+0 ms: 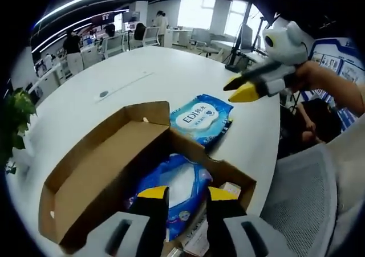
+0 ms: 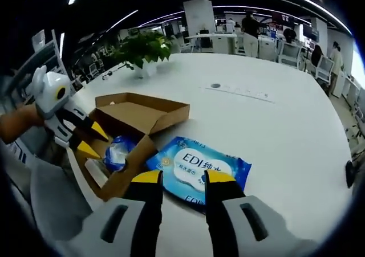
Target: Operate the shoe box by opening the lid, removing the specified soft item, and placing it in the target area until the item is outside and the box remains undamaged.
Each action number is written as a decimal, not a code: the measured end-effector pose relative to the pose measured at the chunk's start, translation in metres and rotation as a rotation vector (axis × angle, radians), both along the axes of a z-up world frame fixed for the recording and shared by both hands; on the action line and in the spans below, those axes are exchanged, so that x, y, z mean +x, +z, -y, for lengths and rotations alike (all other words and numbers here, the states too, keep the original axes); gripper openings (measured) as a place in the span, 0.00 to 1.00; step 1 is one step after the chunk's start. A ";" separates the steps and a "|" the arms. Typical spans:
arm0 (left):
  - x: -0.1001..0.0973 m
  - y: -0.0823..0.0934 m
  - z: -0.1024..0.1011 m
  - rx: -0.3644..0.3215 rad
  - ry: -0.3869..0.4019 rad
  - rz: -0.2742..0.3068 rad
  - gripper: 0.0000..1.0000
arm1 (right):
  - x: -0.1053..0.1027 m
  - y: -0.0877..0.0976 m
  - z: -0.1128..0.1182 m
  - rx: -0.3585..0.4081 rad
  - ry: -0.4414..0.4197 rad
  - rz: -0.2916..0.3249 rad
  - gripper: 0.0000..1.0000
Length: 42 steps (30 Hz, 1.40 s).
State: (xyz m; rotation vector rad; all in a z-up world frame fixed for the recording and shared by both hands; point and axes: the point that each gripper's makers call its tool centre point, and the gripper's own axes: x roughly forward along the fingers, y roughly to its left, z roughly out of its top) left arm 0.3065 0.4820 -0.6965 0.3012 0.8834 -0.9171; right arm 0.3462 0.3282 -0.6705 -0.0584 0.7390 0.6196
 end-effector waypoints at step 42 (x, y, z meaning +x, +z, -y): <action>-0.008 -0.040 -0.011 0.090 -0.230 -0.037 0.00 | -0.006 -0.014 -0.128 -0.047 0.359 -0.015 0.23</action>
